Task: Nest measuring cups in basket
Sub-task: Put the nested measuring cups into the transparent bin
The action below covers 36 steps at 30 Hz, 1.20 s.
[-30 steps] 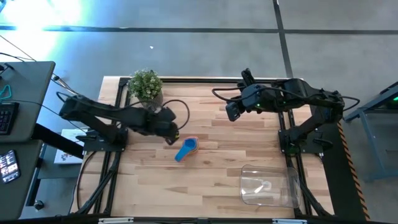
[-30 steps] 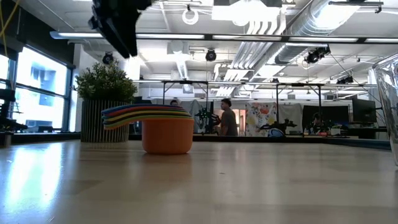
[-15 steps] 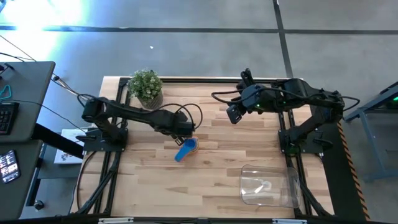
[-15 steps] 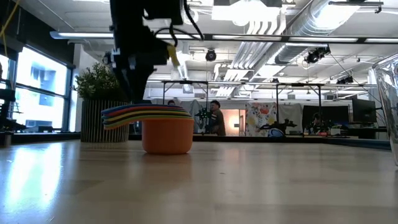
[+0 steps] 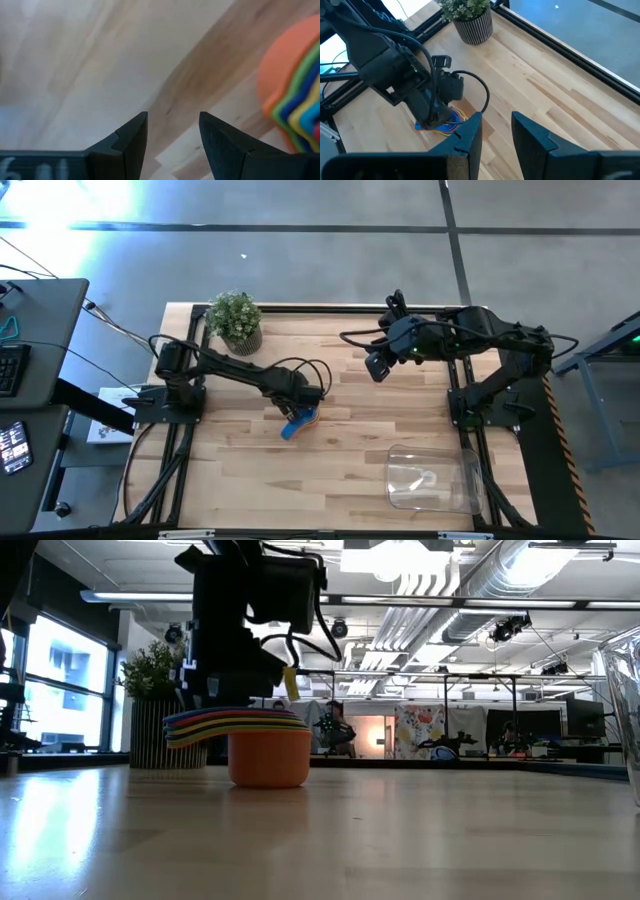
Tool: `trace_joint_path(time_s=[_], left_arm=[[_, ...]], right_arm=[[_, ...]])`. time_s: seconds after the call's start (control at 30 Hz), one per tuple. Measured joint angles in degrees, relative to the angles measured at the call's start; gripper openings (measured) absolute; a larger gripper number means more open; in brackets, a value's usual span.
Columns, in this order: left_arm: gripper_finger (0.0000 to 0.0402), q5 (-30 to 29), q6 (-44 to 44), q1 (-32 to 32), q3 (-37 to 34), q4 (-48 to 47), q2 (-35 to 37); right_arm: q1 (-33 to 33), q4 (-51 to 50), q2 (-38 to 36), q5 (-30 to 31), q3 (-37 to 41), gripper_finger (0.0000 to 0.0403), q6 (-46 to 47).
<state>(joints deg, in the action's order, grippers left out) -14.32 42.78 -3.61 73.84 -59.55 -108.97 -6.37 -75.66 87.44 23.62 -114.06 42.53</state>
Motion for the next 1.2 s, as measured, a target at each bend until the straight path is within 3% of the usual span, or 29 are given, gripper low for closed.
trace_joint_path(time_s=[1.0, 1.2], left_arm=[[0.0167, 13.1, 1.6, -5.7, 0.0, 22.2, 0.0], [0.0167, 13.9, 1.1, -7.2, 0.0, 22.8, 0.0]], right_arm=[[0.0, -0.4, 0.0, -0.1, 0.0, 0.0097, -0.5], [0.0, -0.4, 0.0, 0.0, 0.0, 0.0097, -0.4]])
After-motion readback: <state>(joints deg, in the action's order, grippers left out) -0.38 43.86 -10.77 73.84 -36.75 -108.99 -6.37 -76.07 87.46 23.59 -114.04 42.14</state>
